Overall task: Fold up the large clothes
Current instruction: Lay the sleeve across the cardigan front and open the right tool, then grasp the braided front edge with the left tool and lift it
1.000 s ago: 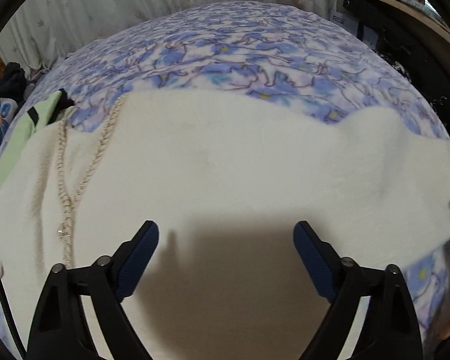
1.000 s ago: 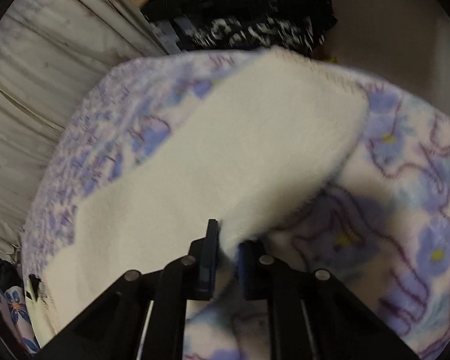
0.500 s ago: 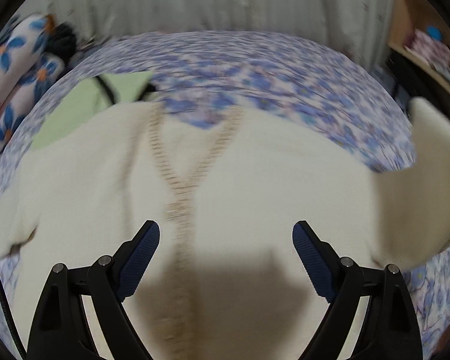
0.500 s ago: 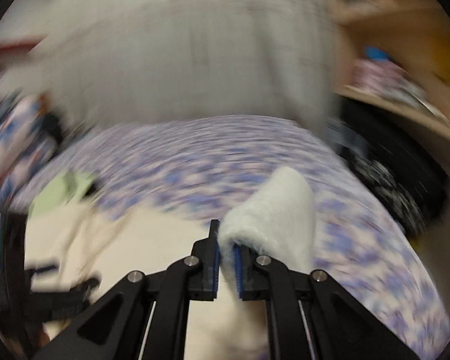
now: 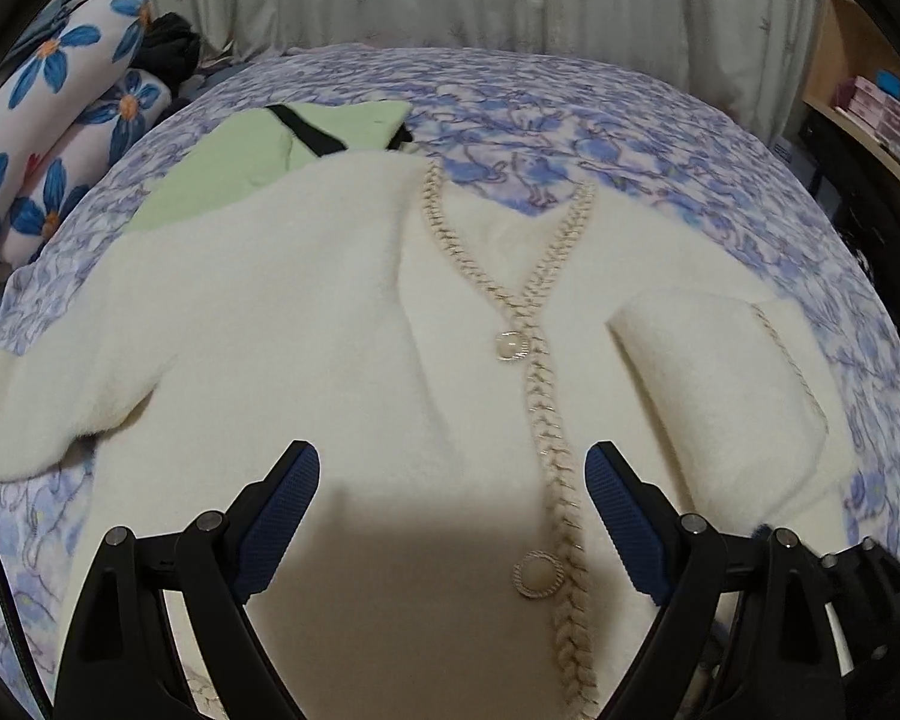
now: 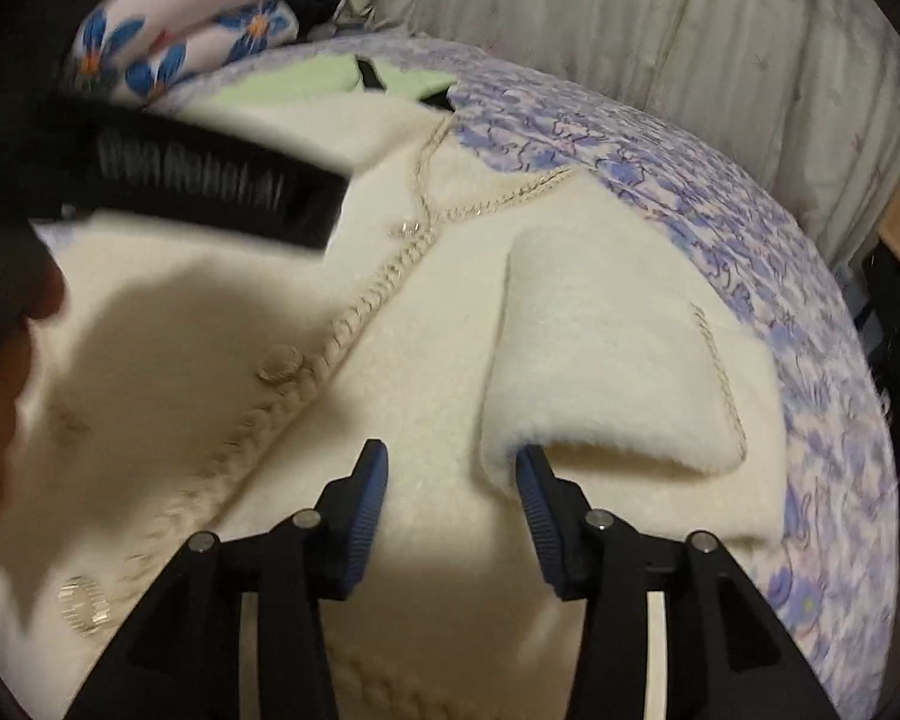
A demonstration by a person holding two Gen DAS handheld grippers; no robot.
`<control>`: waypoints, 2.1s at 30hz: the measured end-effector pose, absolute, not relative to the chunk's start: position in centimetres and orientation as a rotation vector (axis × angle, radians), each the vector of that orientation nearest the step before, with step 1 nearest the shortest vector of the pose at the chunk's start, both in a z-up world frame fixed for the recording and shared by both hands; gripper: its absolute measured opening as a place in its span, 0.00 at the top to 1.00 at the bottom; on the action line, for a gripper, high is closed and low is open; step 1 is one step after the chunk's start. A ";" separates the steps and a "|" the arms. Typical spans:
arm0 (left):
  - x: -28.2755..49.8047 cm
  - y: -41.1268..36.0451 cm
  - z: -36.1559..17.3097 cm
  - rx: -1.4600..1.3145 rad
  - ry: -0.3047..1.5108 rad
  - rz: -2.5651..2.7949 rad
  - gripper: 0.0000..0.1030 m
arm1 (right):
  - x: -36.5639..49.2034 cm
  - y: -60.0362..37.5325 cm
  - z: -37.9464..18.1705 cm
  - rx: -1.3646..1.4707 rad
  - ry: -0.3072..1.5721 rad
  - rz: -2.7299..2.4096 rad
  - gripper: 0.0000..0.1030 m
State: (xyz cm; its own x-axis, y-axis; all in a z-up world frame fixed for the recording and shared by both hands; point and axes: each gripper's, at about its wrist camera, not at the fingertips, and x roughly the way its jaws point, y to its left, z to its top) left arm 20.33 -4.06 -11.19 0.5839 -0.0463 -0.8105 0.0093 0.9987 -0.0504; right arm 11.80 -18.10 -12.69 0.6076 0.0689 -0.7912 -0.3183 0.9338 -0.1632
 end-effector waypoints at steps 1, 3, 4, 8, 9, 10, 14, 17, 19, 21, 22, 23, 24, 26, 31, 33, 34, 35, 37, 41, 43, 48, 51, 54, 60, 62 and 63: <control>20.1 -4.4 -11.0 -0.036 0.940 -0.047 0.13 | 11.6 -18.7 -12.1 -0.267 0.884 0.209 0.56; 19.6 -5.4 -10.5 -0.021 0.928 -0.079 0.13 | 11.5 -19.9 -11.3 -0.199 0.871 0.175 0.56; 19.5 -6.0 -10.2 -0.012 0.922 -0.094 0.13 | 11.4 -20.9 -10.8 -0.154 0.863 0.156 0.56; 18.9 -8.7 -9.4 0.033 0.901 -0.158 0.13 | 11.1 -24.7 -9.6 0.008 0.821 0.079 0.56; 18.8 -9.4 -9.3 0.045 0.901 -0.172 0.13 | 10.9 -25.7 -9.6 0.051 0.813 0.054 0.56; 18.6 -10.3 -9.4 0.064 0.905 -0.192 0.13 | 10.8 -26.4 -9.8 0.085 0.810 0.034 0.56; 18.1 -13.8 -10.2 0.146 0.936 -0.260 0.13 | 10.9 -29.8 -11.8 0.236 0.853 -0.044 0.56; 17.5 -16.3 -10.8 0.223 0.936 -0.283 0.13 | 10.5 -31.6 -13.5 0.333 0.880 -0.081 0.56; 17.4 -17.6 -11.3 0.271 0.929 -0.279 0.13 | 10.3 -32.5 -14.5 0.372 0.896 -0.094 0.56; 17.4 -19.2 -12.0 0.337 0.927 -0.258 0.13 | 10.0 -32.9 -15.5 0.401 0.911 -0.095 0.56; 17.5 -19.9 -12.2 0.366 0.925 -0.248 0.13 | 9.9 -33.1 -16.0 0.420 0.913 -0.089 0.56; 17.6 -20.9 -12.5 0.403 0.919 -0.238 0.13 | 9.9 -33.3 -16.2 0.427 0.911 -0.087 0.56; 17.6 -21.3 -12.6 0.427 0.910 -0.237 0.13 | 9.9 -33.3 -16.4 0.432 0.906 -0.086 0.56; 17.7 -22.7 -12.7 0.488 0.867 -0.228 0.13 | 9.8 -33.2 -16.6 0.427 0.898 -0.087 0.56; 18.9 -24.6 -11.7 0.529 0.819 -0.273 0.75 | 9.9 -32.9 -17.0 0.419 0.891 -0.088 0.56; 19.8 -24.3 -10.3 0.505 0.793 -0.256 0.86 | 9.9 -32.9 -17.2 0.426 0.888 -0.084 0.56; 20.1 -23.8 -9.4 0.487 0.756 -0.243 0.91 | 9.9 -33.0 -17.2 0.430 0.887 -0.081 0.56; 20.5 -23.0 -8.3 0.466 0.721 -0.222 0.93 | 9.8 -33.1 -17.2 0.433 0.886 -0.080 0.56; 21.3 -20.6 -6.4 0.380 0.687 -0.181 0.93 | 9.8 -33.1 -17.3 0.436 0.883 -0.078 0.56; 23.4 -12.9 -5.3 0.119 0.723 -0.095 0.86 | 9.8 -33.1 -17.3 0.432 0.882 -0.077 0.55; 23.7 -9.2 -6.9 0.053 0.770 -0.029 0.65 | 9.8 -33.0 -17.3 0.427 0.883 -0.075 0.54; 22.4 -3.1 -11.8 -0.067 0.929 0.005 0.26 | 10.0 -32.6 -17.2 0.404 0.891 -0.075 0.50; 22.0 -0.1 -13.5 -0.149 0.983 -0.006 0.27 | 10.1 -32.4 -17.1 0.388 0.897 -0.077 0.49; 22.5 2.6 -14.0 -0.220 1.003 -0.013 0.26 | 10.2 -32.3 -16.9 0.376 0.911 -0.078 0.49; 25.6 6.1 -15.4 -0.285 1.070 -0.066 0.26 | 10.6 -32.0 -15.4 0.366 0.936 -0.027 0.49; 26.9 6.2 -15.9 -0.289 1.100 -0.106 0.26 | 11.0 -32.1 -14.6 0.350 0.930 -0.030 0.49; 27.5 6.0 -16.2 -0.283 1.114 -0.133 0.26 | 11.4 -32.4 -14.0 0.340 0.923 -0.038 0.49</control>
